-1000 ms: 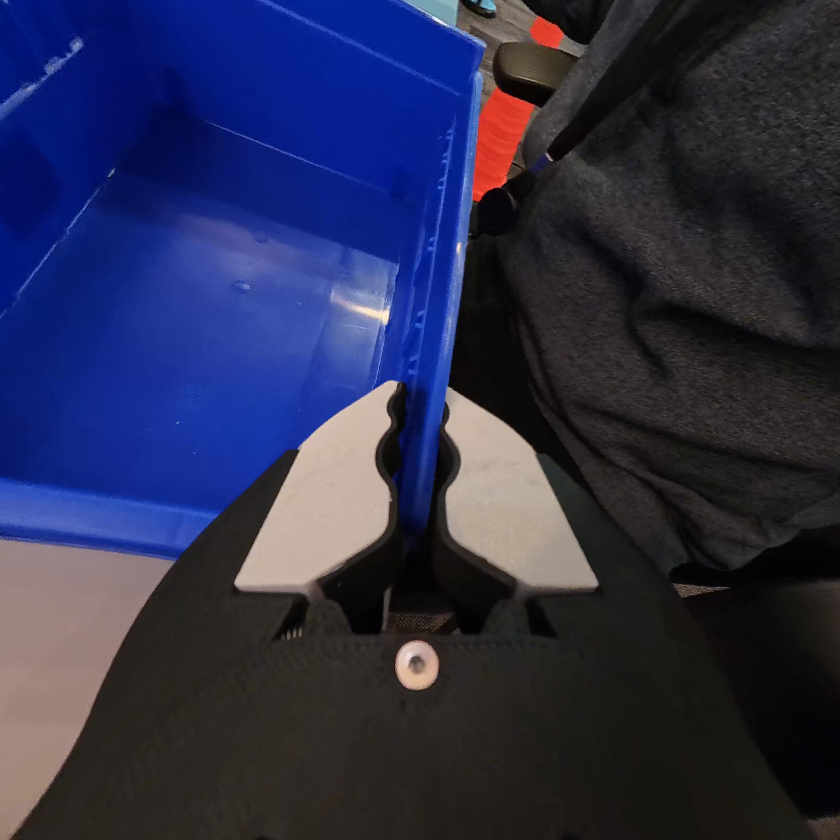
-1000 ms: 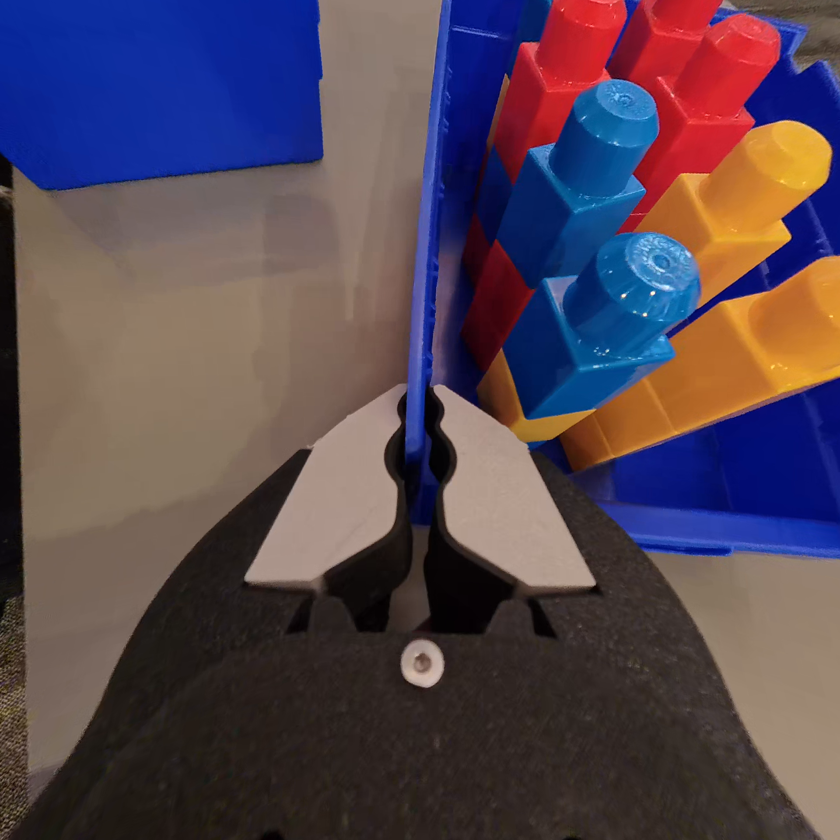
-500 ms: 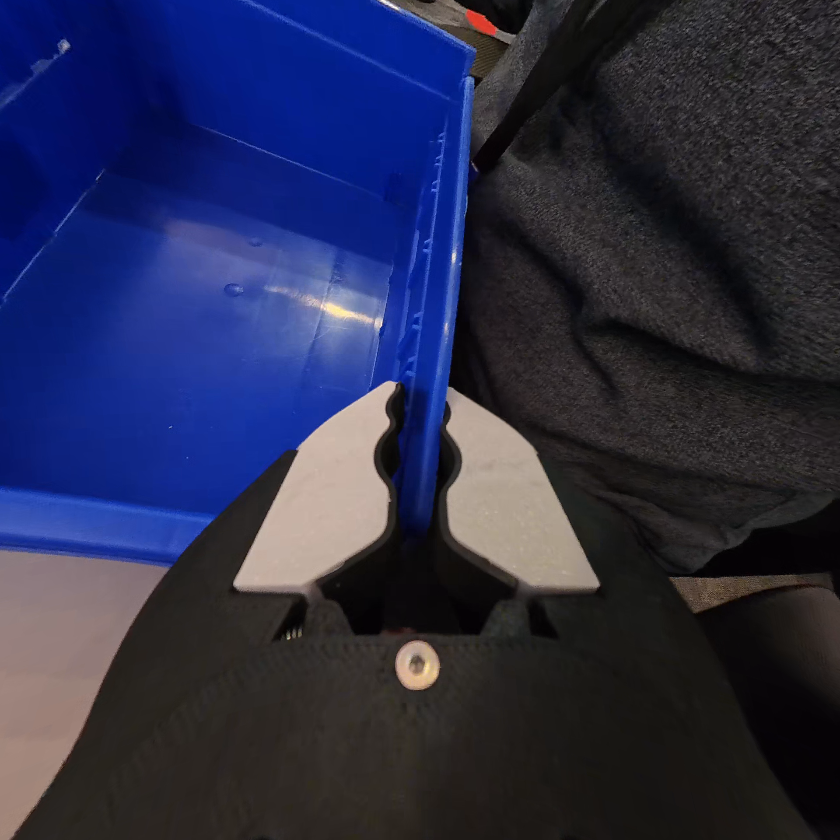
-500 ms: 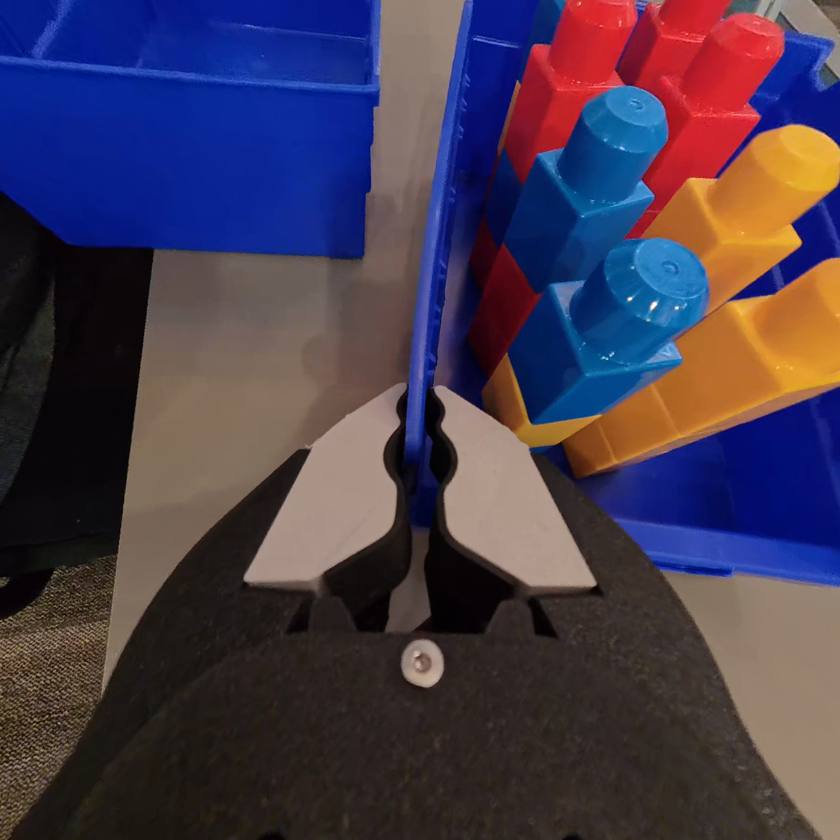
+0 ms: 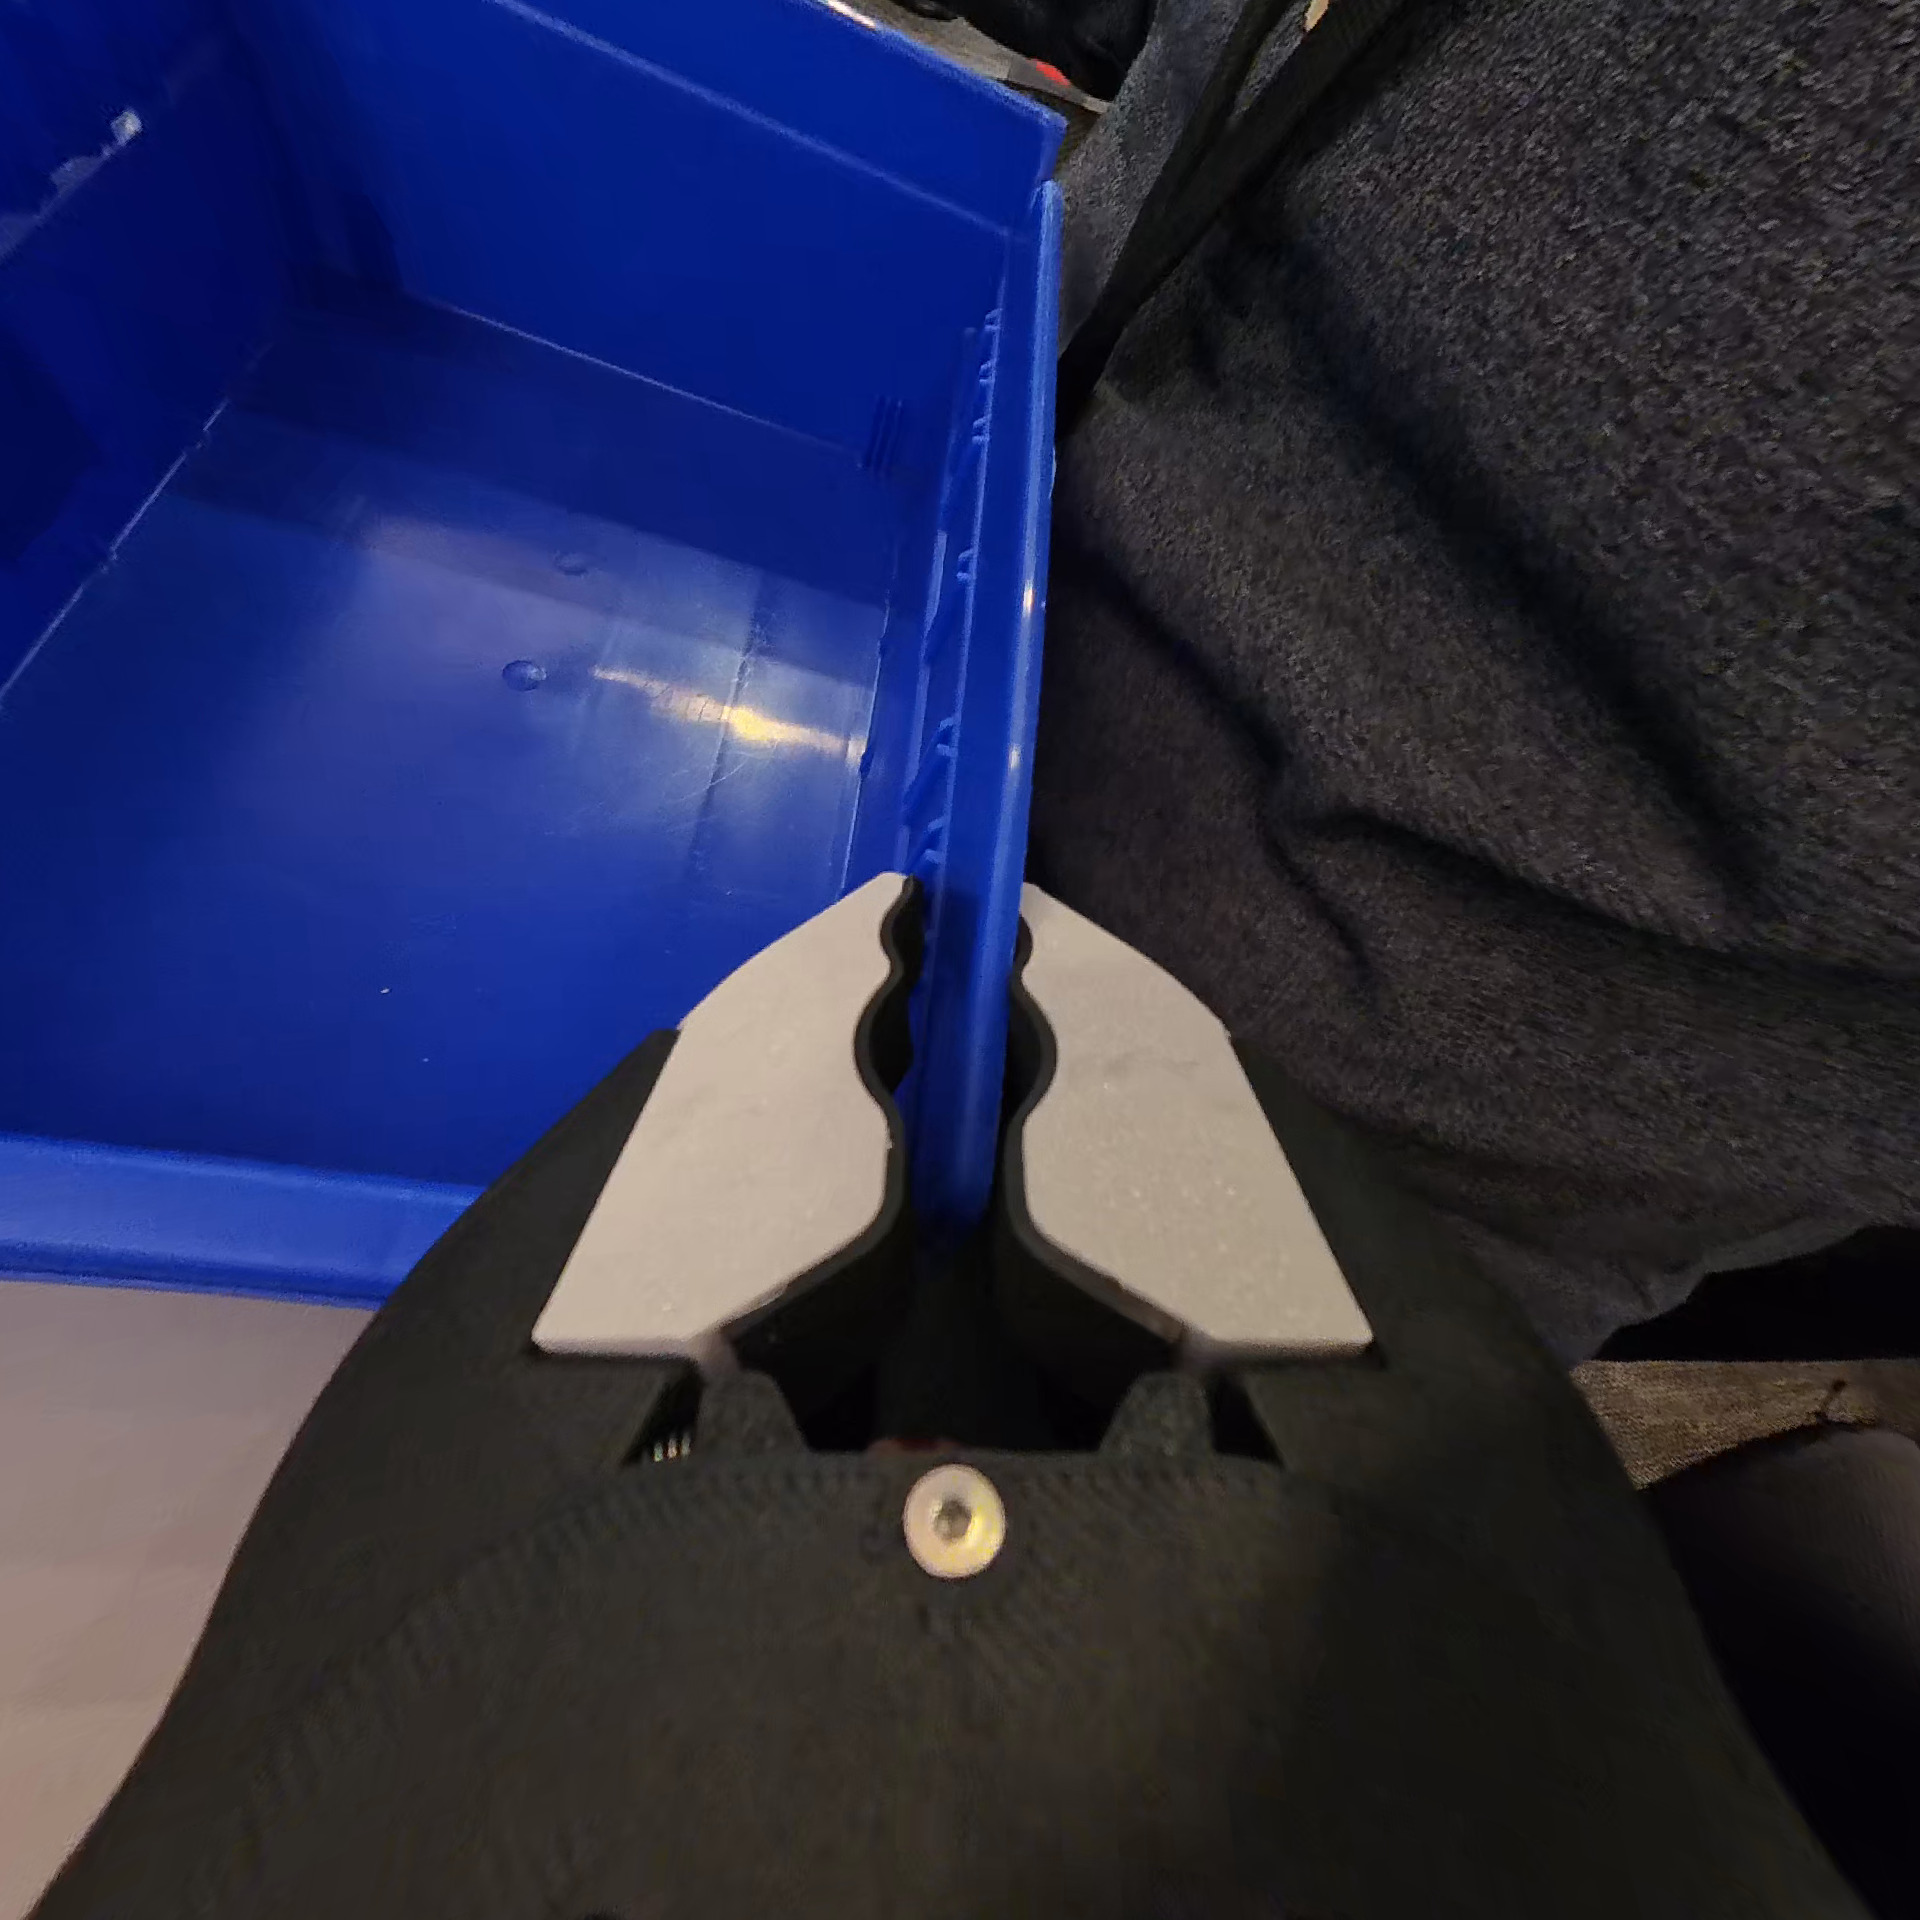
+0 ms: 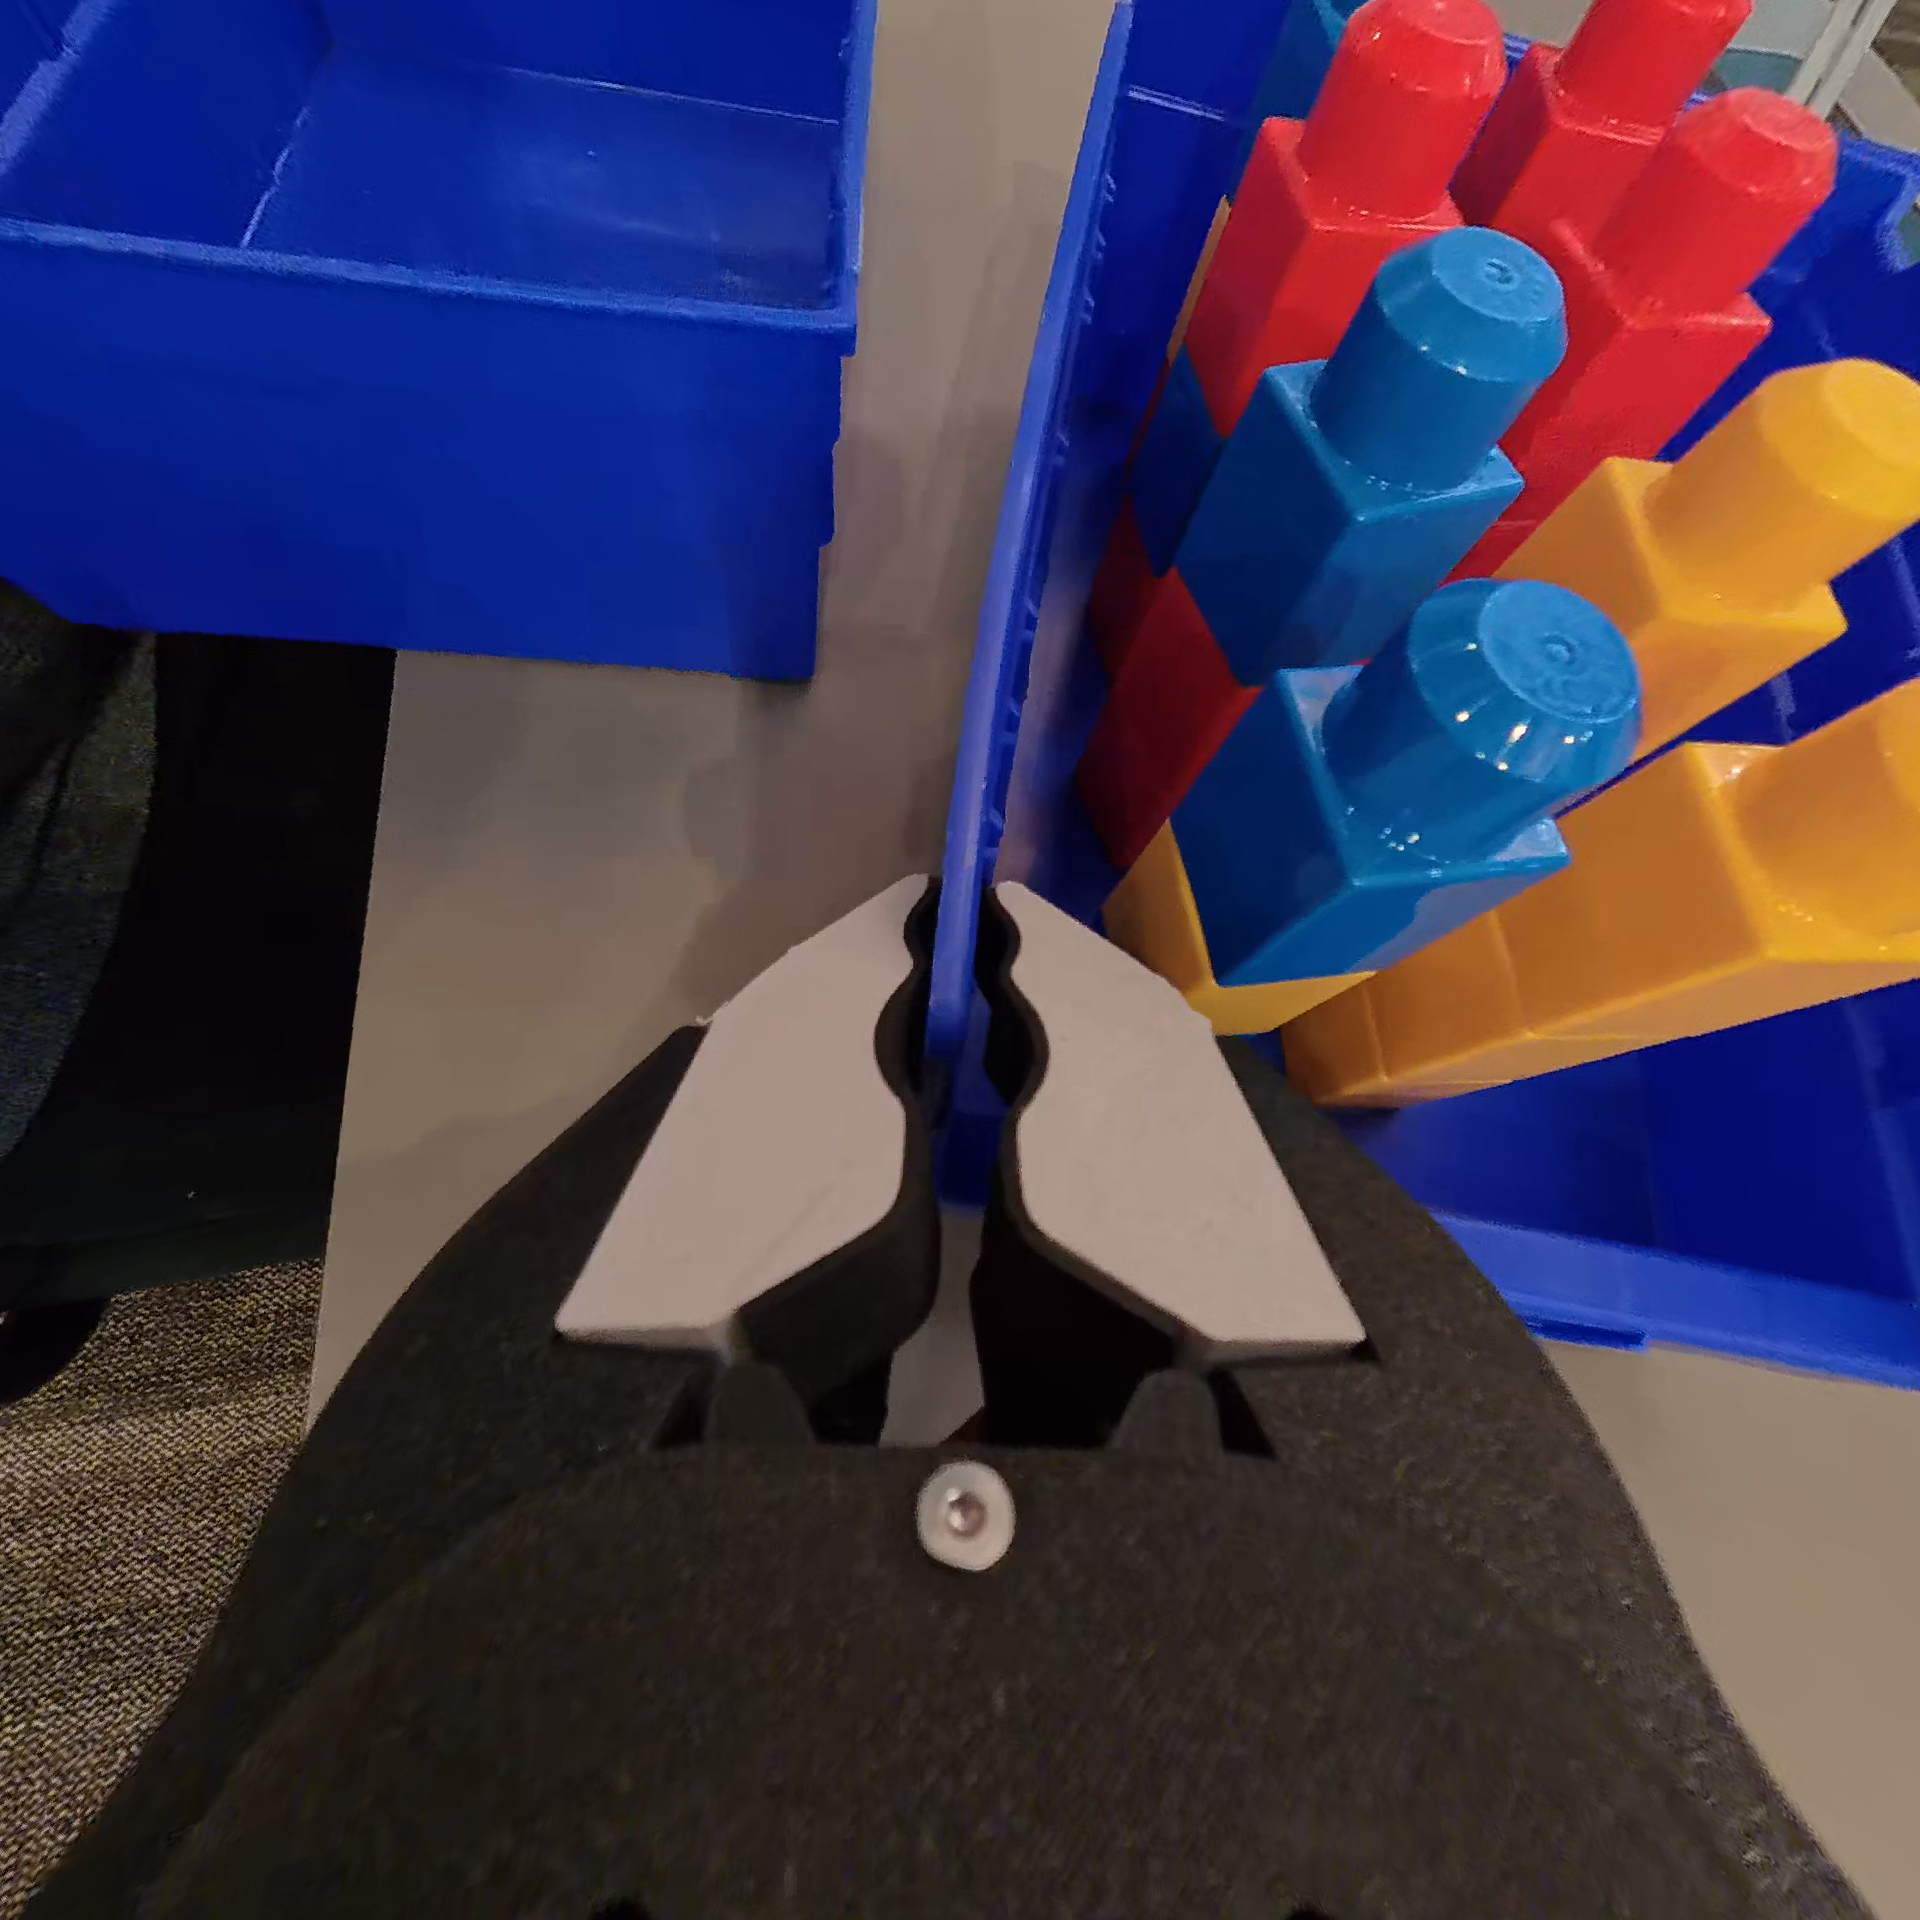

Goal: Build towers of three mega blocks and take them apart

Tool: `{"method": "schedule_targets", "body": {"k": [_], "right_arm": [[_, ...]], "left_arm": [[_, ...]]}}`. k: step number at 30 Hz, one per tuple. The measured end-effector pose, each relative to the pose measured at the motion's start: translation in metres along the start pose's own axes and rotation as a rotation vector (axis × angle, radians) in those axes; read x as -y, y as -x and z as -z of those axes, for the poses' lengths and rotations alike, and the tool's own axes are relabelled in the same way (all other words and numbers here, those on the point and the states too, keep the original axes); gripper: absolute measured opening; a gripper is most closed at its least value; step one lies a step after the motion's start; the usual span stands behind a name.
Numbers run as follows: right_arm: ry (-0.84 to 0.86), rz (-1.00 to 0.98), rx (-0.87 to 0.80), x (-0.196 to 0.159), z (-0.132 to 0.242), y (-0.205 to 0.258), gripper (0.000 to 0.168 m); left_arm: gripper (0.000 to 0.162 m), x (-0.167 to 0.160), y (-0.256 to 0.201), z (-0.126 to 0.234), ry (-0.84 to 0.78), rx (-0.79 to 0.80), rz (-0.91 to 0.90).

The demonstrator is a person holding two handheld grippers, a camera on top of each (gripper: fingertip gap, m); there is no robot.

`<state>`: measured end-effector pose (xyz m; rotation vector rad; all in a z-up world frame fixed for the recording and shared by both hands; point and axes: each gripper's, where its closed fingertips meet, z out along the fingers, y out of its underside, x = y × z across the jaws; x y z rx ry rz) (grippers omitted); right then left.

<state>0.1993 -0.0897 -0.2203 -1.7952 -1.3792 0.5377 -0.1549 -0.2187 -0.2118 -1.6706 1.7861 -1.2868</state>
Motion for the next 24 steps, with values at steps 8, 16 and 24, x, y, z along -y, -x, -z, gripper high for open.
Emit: {"method": "schedule_targets", "body": {"k": [8,16,24], "right_arm": [[-0.007,0.01,-0.011,0.003,-0.001,0.009,0.005],[-0.04,0.025,0.037,0.014,-0.012,0.022,0.004],[-0.046,0.065,0.097,0.032,-0.04,0.012,0.003]], "left_arm": [[0.013,0.001,-0.003,-0.004,-0.001,-0.002,-0.007],[0.014,0.001,-0.007,-0.008,-0.002,-0.01,-0.014],[0.014,0.006,-0.008,-0.015,-0.008,-0.008,-0.028]]}}
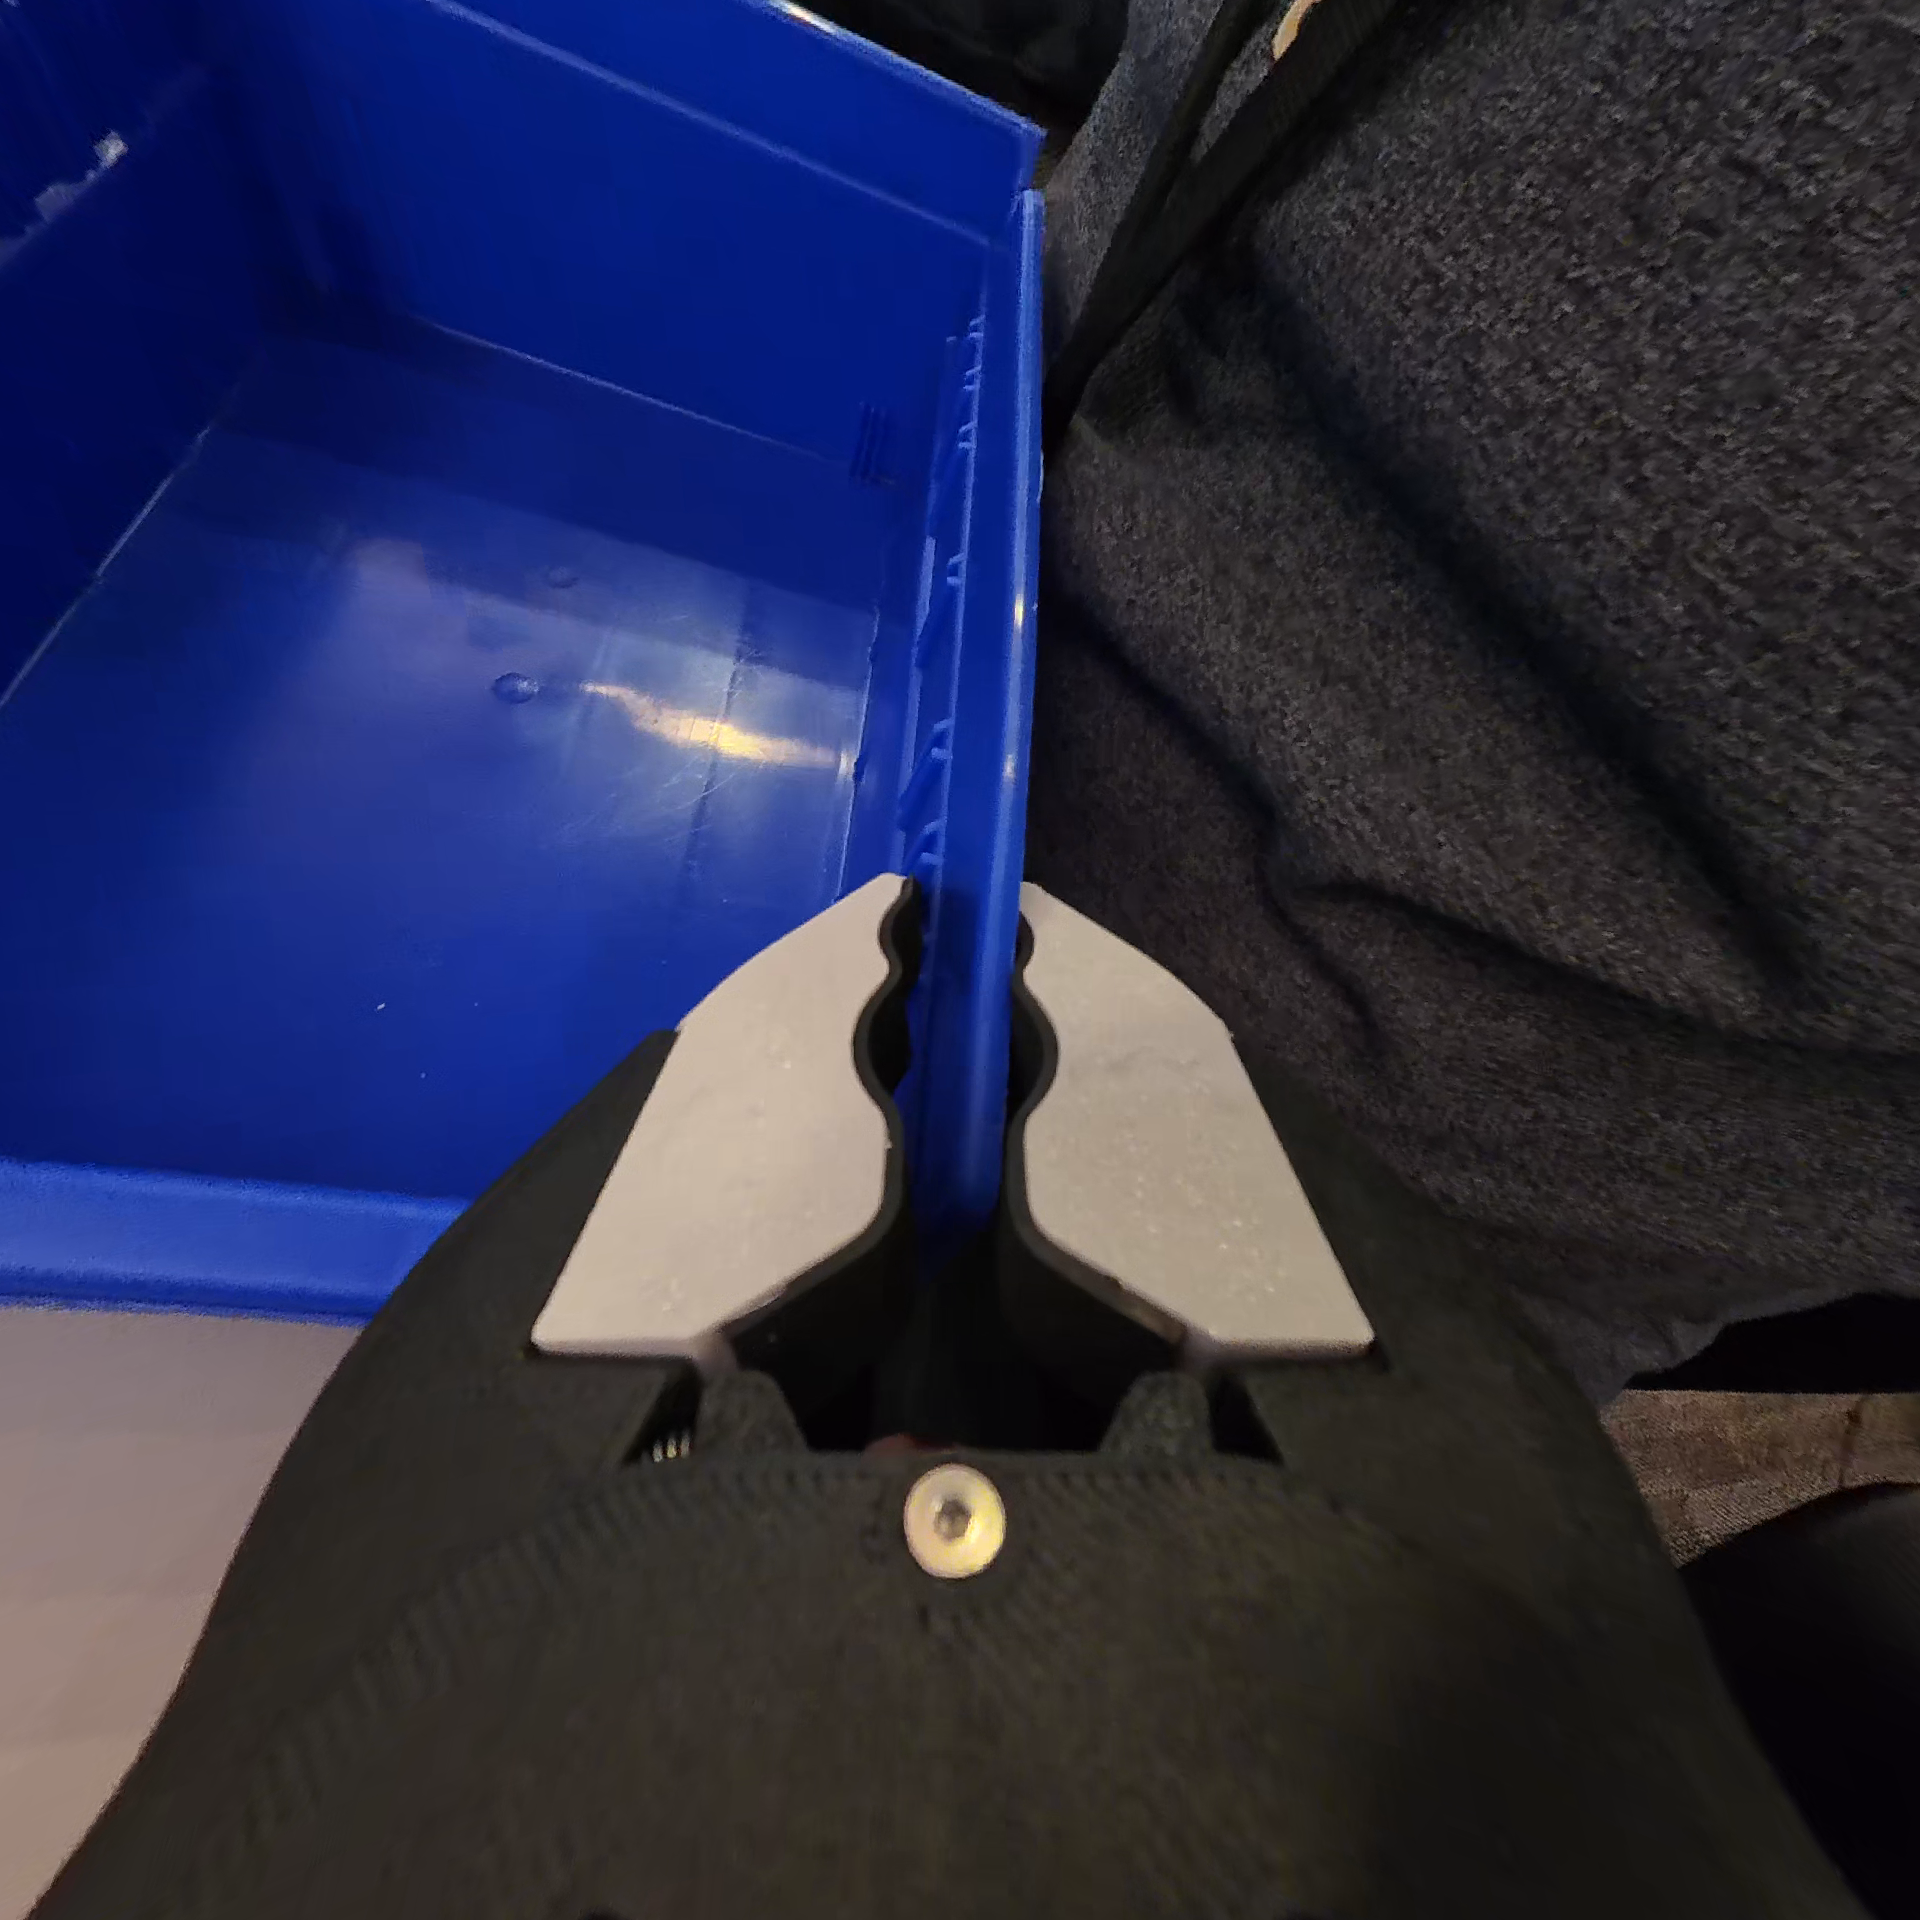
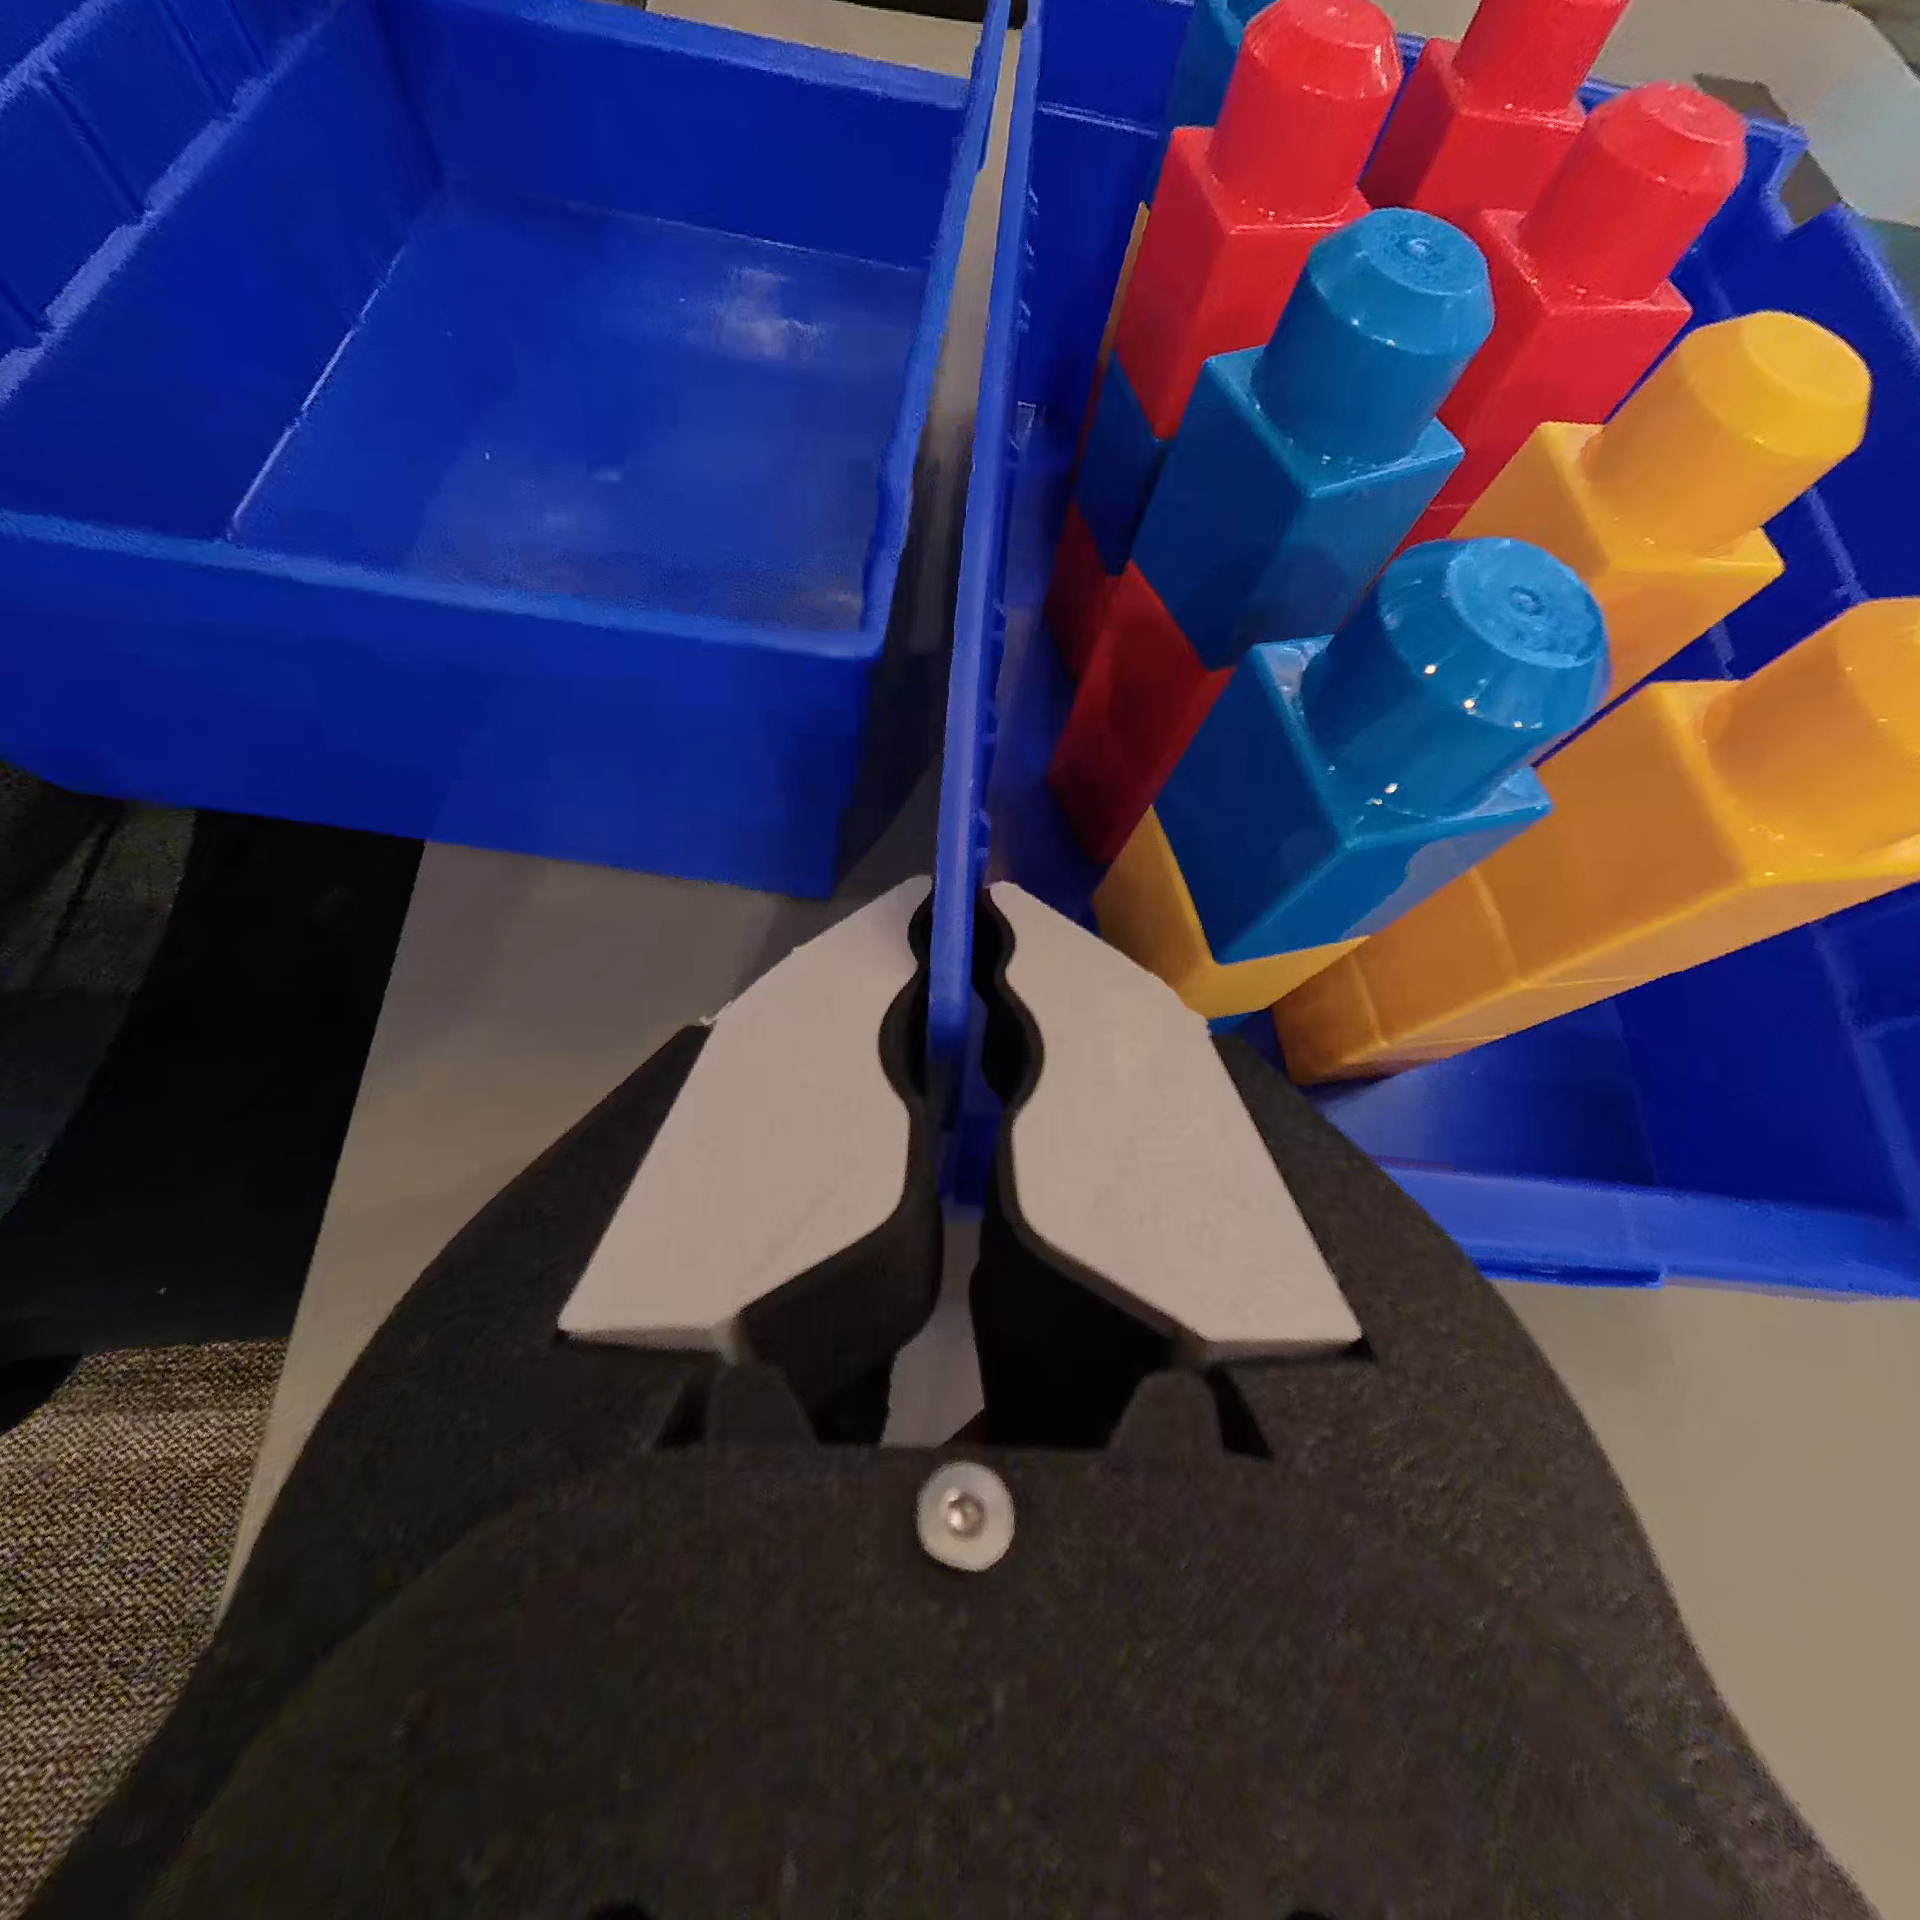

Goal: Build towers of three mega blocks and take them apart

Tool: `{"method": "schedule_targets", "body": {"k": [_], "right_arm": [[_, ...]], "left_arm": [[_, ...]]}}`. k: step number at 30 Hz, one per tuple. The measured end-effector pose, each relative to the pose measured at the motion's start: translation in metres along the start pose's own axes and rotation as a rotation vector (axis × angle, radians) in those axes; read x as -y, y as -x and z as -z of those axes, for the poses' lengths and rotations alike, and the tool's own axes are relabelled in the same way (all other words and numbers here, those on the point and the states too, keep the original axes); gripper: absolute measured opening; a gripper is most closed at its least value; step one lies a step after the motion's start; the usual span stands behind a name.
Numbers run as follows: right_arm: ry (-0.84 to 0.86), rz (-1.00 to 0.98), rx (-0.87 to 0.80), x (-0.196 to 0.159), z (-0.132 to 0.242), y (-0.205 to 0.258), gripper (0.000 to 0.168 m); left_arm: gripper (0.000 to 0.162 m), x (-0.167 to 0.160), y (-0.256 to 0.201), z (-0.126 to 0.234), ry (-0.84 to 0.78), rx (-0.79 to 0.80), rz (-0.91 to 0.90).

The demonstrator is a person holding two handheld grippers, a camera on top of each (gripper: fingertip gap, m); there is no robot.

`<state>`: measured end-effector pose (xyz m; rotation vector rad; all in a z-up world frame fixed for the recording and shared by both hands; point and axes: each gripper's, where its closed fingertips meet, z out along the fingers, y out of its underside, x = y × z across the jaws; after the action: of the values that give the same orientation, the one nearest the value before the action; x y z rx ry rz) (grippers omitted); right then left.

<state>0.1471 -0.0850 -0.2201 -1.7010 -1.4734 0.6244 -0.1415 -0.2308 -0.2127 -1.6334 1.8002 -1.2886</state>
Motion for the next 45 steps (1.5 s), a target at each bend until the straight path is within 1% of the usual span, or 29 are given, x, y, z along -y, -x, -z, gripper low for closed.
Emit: {"method": "schedule_targets", "body": {"k": [6,7,8,9,11,12,15,17,20,24,26,29,31,33,35,38,42,43,45], "right_arm": [[-0.002,0.037,0.043,0.016,-0.027,-0.017,0.003],[0.0,0.028,0.058,0.018,-0.031,-0.02,0.005],[0.008,0.018,0.074,0.019,-0.034,-0.022,0.012],[0.017,0.004,0.079,0.019,-0.035,-0.024,0.023],[0.032,-0.03,0.067,0.019,-0.032,-0.03,0.032],[0.033,-0.043,0.054,0.019,-0.028,-0.031,0.035],[0.053,-0.078,-0.006,0.016,-0.011,-0.031,0.035],[0.074,-0.125,-0.051,0.013,0.003,-0.029,0.039],[0.108,-0.232,-0.137,0.011,0.026,-0.027,0.041],[0.045,-0.42,-0.202,0.027,0.046,-0.017,0.042],[0.026,-0.472,-0.19,0.036,0.043,-0.004,0.043],[0.047,-0.544,-0.174,0.04,0.03,0.014,0.043],[0.06,-0.595,-0.191,0.039,0.023,0.02,0.048],[0.071,-0.638,-0.206,0.037,0.02,0.026,0.051],[0.055,-0.67,-0.219,0.04,0.02,0.029,0.053],[0.076,-0.704,-0.217,0.04,0.012,0.036,0.052],[0.134,-0.692,-0.208,0.036,-0.003,0.044,0.053],[0.144,-0.684,-0.217,0.036,-0.005,0.044,0.053],[0.154,-0.68,-0.216,0.036,-0.007,0.043,0.048]], "left_arm": [[0.012,0.007,0.006,-0.005,-0.016,0.022,-0.012],[0.012,0.008,0.007,-0.006,-0.016,0.025,-0.013],[0.012,0.008,0.007,-0.008,-0.013,0.023,-0.011],[0.013,0.009,0.008,-0.01,-0.021,0.025,-0.004],[0.015,0.012,0.007,-0.009,-0.041,0.011,0.026],[0.016,0.012,0.006,-0.007,-0.045,-0.001,0.047],[0.039,0.01,0.007,0.006,-0.057,-0.006,0.106],[0.043,0.009,0.008,0.021,-0.049,0.011,0.118],[0.052,0.018,0.03,0.055,-0.061,0.142,0.172],[0.06,0.041,0.097,0.101,-0.112,0.448,0.254],[0.057,0.051,0.136,0.118,-0.141,0.583,0.328],[0.048,0.07,0.184,0.133,-0.218,0.676,0.414],[0.048,0.077,0.213,0.134,-0.217,0.691,0.479],[0.047,0.084,0.236,0.128,-0.194,0.688,0.499],[0.049,0.083,0.255,0.117,-0.108,0.688,0.52],[0.048,0.083,0.274,0.098,-0.04,0.634,0.572],[0.045,0.075,0.289,0.08,0.076,0.633,0.577],[0.041,0.074,0.291,0.077,0.094,0.629,0.578],[0.034,0.071,0.293,0.074,0.128,0.629,0.573]]}}
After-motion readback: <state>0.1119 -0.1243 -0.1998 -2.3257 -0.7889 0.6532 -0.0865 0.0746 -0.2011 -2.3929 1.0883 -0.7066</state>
